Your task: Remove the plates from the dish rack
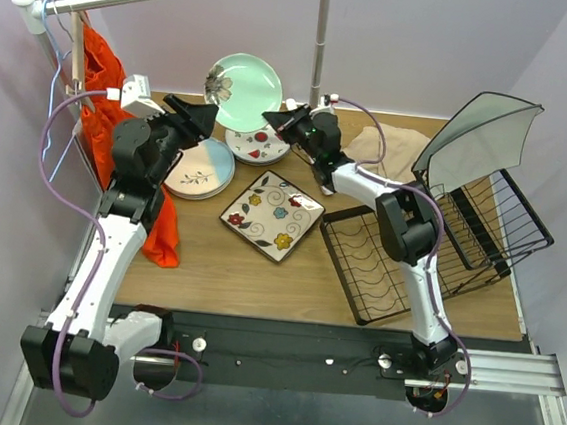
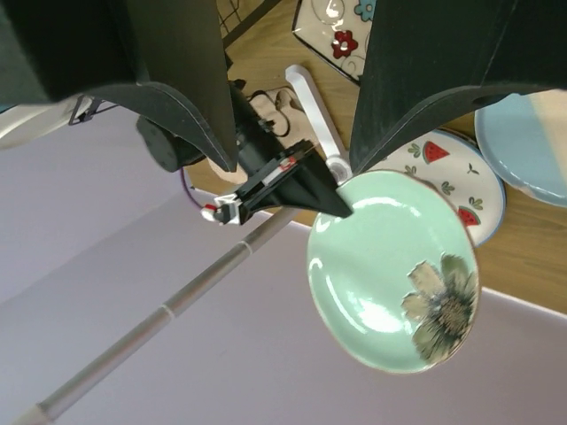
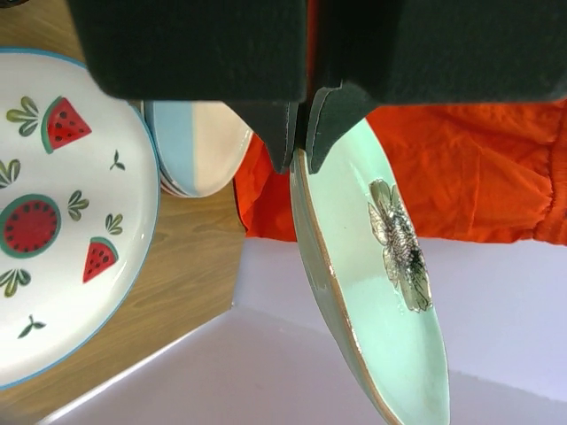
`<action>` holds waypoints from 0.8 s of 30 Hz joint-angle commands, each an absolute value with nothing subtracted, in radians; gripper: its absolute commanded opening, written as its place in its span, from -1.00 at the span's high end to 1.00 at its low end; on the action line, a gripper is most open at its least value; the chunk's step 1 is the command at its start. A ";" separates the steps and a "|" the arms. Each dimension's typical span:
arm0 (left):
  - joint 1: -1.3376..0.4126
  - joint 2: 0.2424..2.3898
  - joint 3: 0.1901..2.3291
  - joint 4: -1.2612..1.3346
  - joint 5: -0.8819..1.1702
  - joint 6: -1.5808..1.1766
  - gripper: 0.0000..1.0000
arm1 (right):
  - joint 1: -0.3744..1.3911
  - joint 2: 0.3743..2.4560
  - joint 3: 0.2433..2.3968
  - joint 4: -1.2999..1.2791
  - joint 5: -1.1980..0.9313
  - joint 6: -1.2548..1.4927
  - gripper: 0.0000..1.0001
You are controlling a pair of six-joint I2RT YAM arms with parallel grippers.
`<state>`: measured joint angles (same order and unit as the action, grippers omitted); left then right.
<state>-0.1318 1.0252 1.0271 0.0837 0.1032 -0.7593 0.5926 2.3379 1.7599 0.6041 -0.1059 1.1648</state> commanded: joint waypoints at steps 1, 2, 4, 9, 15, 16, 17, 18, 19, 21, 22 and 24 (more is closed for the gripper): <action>-0.083 1.092 0.996 0.184 0.229 -0.847 -0.25 | 0.586 2.207 1.743 0.860 -0.190 1.276 0.99; -0.077 1.113 0.994 0.189 0.233 -0.851 -0.25 | 0.584 2.200 1.733 0.880 -0.205 1.279 0.99; -0.068 1.127 0.983 0.193 0.227 -0.850 -0.25 | 0.580 2.189 1.707 0.887 -0.210 1.284 0.99; -0.052 1.149 0.924 0.267 0.210 -0.856 -0.26 | 0.569 2.186 1.700 0.920 -0.261 1.325 0.99; -0.043 1.212 0.917 0.314 0.200 -0.841 -0.26 | 0.568 2.166 1.674 0.963 -0.299 1.364 0.99; -0.041 1.218 0.913 0.330 0.201 -0.844 -0.26 | 0.568 2.161 1.669 0.962 -0.301 1.371 0.99; -0.041 1.229 0.907 0.348 0.206 -0.847 -0.26 | 0.568 2.160 1.663 0.965 -0.305 1.376 0.99; -0.040 1.233 0.902 0.388 0.216 -0.851 -0.26 | 0.568 2.158 1.657 0.966 -0.308 1.377 0.99; -0.040 1.236 0.893 0.403 0.222 -0.857 -0.26 | 0.568 2.158 1.654 0.966 -0.313 1.382 0.99; -0.041 1.244 0.884 0.429 0.239 -0.880 -0.26 | 0.568 2.157 1.644 0.973 -0.319 1.385 0.99; -0.044 1.243 0.870 0.434 0.238 -0.891 -0.26 | 0.568 2.155 1.625 0.973 -0.316 1.384 0.99; -0.051 1.223 0.848 0.443 0.224 -0.911 -0.25 | 0.568 2.141 1.606 0.976 -0.299 1.378 0.99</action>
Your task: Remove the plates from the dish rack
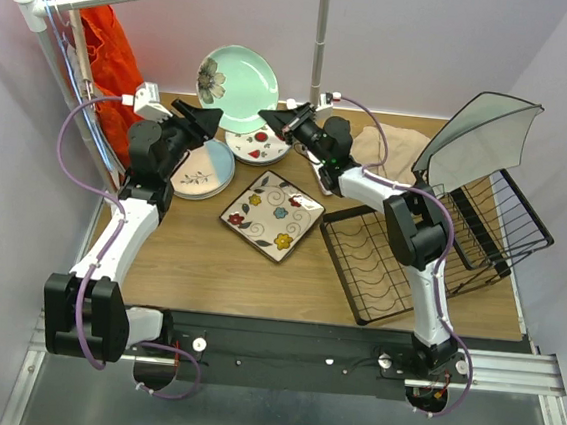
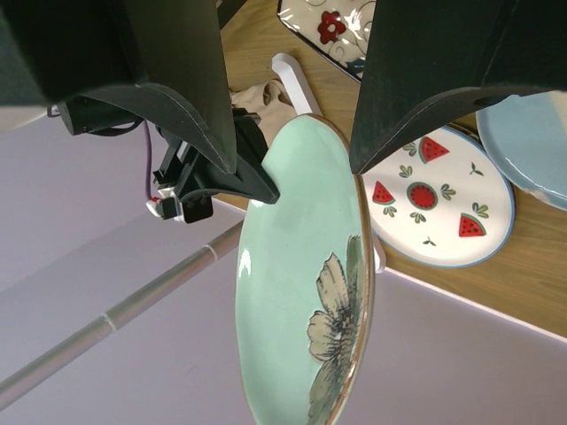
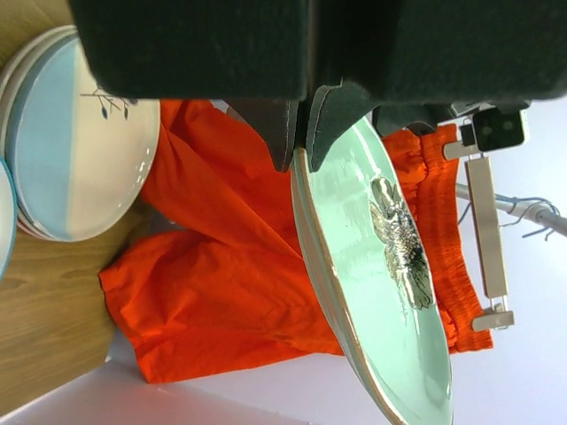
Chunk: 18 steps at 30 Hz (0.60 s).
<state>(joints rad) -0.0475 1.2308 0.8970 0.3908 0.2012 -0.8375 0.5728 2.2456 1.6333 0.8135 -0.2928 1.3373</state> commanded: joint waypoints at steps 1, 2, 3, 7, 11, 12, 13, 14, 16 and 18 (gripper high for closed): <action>-0.063 1.212 0.827 0.443 0.198 -0.911 -0.25 | 0.566 2.138 1.594 0.976 -0.296 1.371 0.99; -0.069 1.185 0.815 0.443 0.183 -0.913 -0.25 | 0.566 2.137 1.586 0.976 -0.296 1.373 0.99; -0.078 1.168 0.802 0.437 0.149 -0.917 -0.25 | 0.566 2.129 1.579 0.976 -0.299 1.373 0.99; -0.147 1.091 0.740 0.422 0.051 -0.934 -0.25 | 0.561 2.089 1.513 0.974 -0.276 1.345 0.99; -0.305 1.031 0.732 0.364 -0.104 -0.930 -0.23 | 0.543 2.057 1.454 0.974 -0.282 1.341 0.99; -0.342 1.020 0.733 0.345 -0.148 -0.924 -0.23 | 0.537 2.053 1.441 0.974 -0.297 1.339 0.99; -0.371 1.011 0.733 0.338 -0.223 -0.920 -0.23 | 0.535 2.048 1.433 0.974 -0.302 1.333 0.99; -0.392 1.005 0.735 0.337 -0.245 -0.911 -0.23 | 0.534 2.034 1.424 0.973 -0.308 1.332 0.99; -0.440 1.017 0.759 0.327 -0.274 -0.897 -0.23 | 0.529 2.019 1.392 0.973 -0.313 1.331 0.99; -0.475 1.049 0.782 0.318 -0.284 -0.878 -0.22 | 0.528 1.996 1.367 0.973 -0.314 1.333 0.99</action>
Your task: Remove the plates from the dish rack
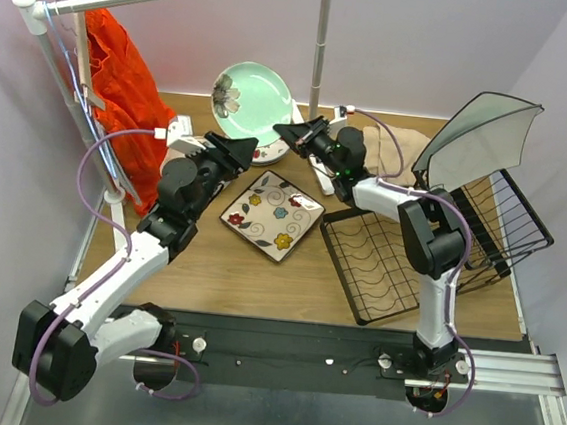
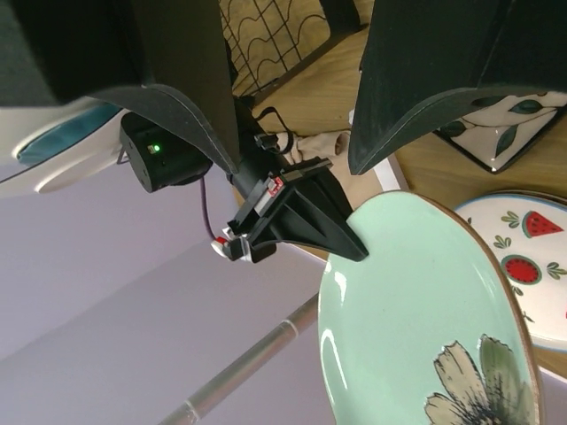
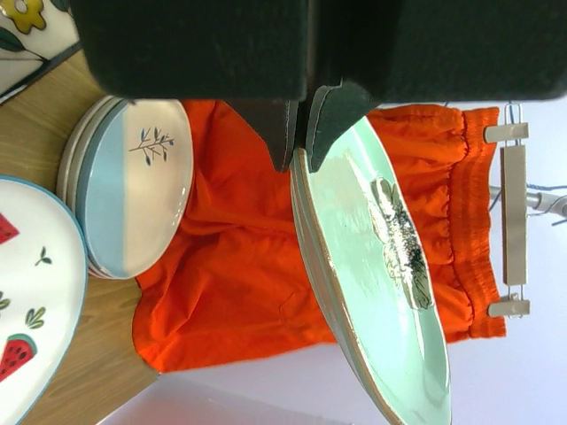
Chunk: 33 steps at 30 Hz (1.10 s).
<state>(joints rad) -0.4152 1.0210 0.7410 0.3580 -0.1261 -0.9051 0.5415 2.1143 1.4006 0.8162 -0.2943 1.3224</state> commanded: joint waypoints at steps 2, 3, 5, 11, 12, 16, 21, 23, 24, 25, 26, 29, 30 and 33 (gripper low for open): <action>-0.511 1.090 0.820 0.318 -0.302 -0.856 -0.21 | 0.523 1.983 1.336 0.973 -0.313 1.330 0.99; -0.526 1.104 0.834 0.311 -0.307 -0.847 -0.21 | 0.520 1.971 1.325 0.973 -0.313 1.327 0.99; -0.575 1.140 0.868 0.304 -0.334 -0.847 -0.20 | 0.512 1.965 1.307 0.973 -0.314 1.325 0.99; -0.730 1.152 0.934 0.210 -0.576 -0.859 -0.19 | 0.491 1.957 1.285 0.973 -0.337 1.330 0.99; -0.745 1.147 0.937 0.195 -0.606 -0.861 -0.19 | 0.491 1.957 1.282 0.973 -0.345 1.331 0.99; -0.804 1.132 0.966 0.111 -0.753 -0.902 -0.18 | 0.480 1.951 1.278 0.973 -0.353 1.335 0.99; -0.811 1.106 0.991 0.034 -0.834 -0.927 -0.20 | 0.480 1.927 1.272 0.973 -0.365 1.338 0.99; -0.808 1.072 0.991 0.063 -0.839 -0.870 -0.19 | 0.480 1.921 1.272 0.971 -0.371 1.335 0.99; -0.807 1.060 0.994 0.078 -0.838 -0.821 -0.20 | 0.480 1.914 1.273 0.971 -0.374 1.335 0.99; -0.805 1.051 1.000 0.080 -0.841 -0.802 -0.20 | 0.480 1.913 1.273 0.971 -0.377 1.333 0.99; -0.804 1.034 1.017 0.081 -0.841 -0.784 -0.20 | 0.480 1.910 1.275 0.971 -0.377 1.333 0.99; -0.804 1.014 1.058 0.086 -0.831 -0.691 -0.20 | 0.480 1.907 1.278 0.968 -0.380 1.338 0.99; -0.804 1.012 1.072 0.075 -0.827 -0.675 -0.20 | 0.480 1.907 1.276 0.968 -0.383 1.338 0.99; -0.804 1.006 1.107 0.057 -0.812 -0.641 -0.21 | 0.480 1.905 1.276 0.965 -0.382 1.338 0.99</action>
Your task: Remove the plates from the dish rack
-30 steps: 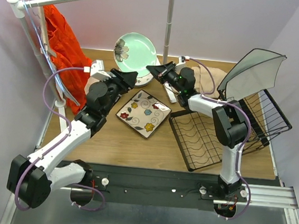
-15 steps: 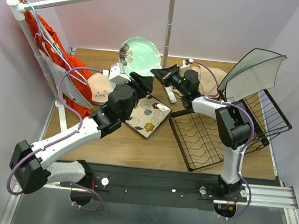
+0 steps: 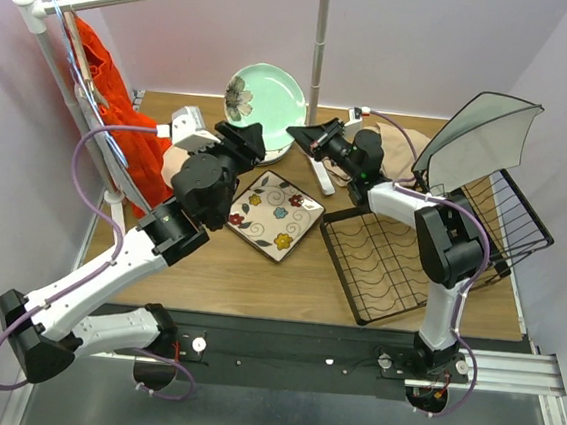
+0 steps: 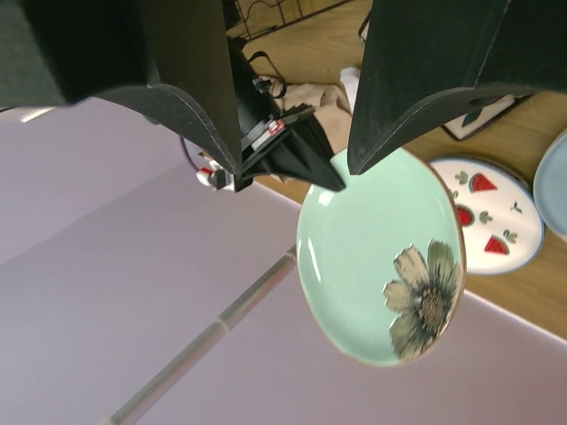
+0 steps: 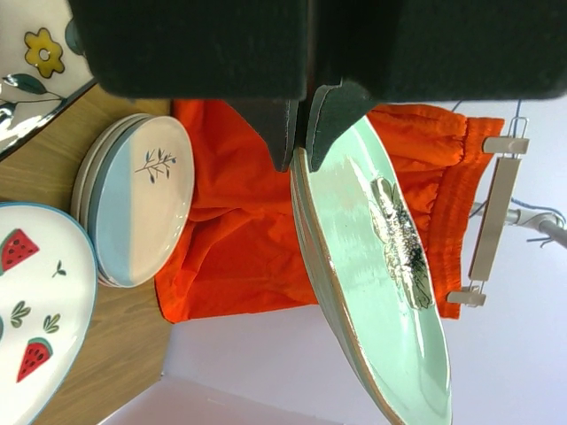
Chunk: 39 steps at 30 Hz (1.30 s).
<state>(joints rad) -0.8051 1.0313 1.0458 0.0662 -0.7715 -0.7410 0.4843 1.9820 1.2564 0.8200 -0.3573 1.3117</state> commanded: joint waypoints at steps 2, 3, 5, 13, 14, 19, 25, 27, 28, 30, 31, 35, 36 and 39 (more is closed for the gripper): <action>-0.805 1.018 1.123 0.055 -0.787 -0.623 -0.20 | 0.480 1.905 1.278 0.963 -0.382 1.338 0.99; -0.813 1.028 1.132 0.052 -0.776 -0.614 -0.21 | 0.480 1.904 1.275 0.963 -0.382 1.336 0.99; -0.828 1.072 1.176 0.019 -0.772 -0.620 -0.20 | 0.480 1.902 1.270 0.957 -0.380 1.332 0.99; -0.928 1.206 1.265 0.035 -0.697 -0.597 -0.15 | 0.479 1.885 1.224 0.936 -0.373 1.299 0.99; -0.933 1.232 1.284 0.034 -0.684 -0.594 -0.14 | 0.482 1.885 1.220 0.936 -0.374 1.296 0.99; -0.940 1.281 1.299 0.061 -0.657 -0.548 -0.14 | 0.480 1.876 1.210 0.928 -0.367 1.279 0.99; -0.737 1.318 1.305 0.089 -0.387 -0.580 -0.12 | 0.476 1.839 1.167 0.910 -0.336 1.243 0.99; -0.681 1.315 1.284 0.107 -0.350 -0.584 -0.12 | 0.476 1.833 1.169 0.882 -0.330 1.223 0.99; -0.632 1.315 1.276 0.126 -0.309 -0.584 -0.12 | 0.476 1.836 1.176 0.871 -0.331 1.218 0.99; -0.583 1.322 1.261 0.143 -0.273 -0.581 -0.13 | 0.474 1.853 1.187 0.853 -0.334 1.207 0.99; -0.539 1.328 1.261 0.147 -0.246 -0.580 -0.14 | 0.472 1.858 1.190 0.851 -0.331 1.207 0.99; -0.438 1.367 1.261 0.166 -0.175 -0.577 -0.15 | 0.468 1.885 1.204 0.850 -0.318 1.210 0.99; -0.417 1.387 1.262 0.169 -0.157 -0.577 -0.15 | 0.468 1.891 1.207 0.850 -0.318 1.207 0.99; -0.359 1.419 1.272 0.164 -0.135 -0.575 -0.15 | 0.466 1.910 1.226 0.848 -0.316 1.200 0.99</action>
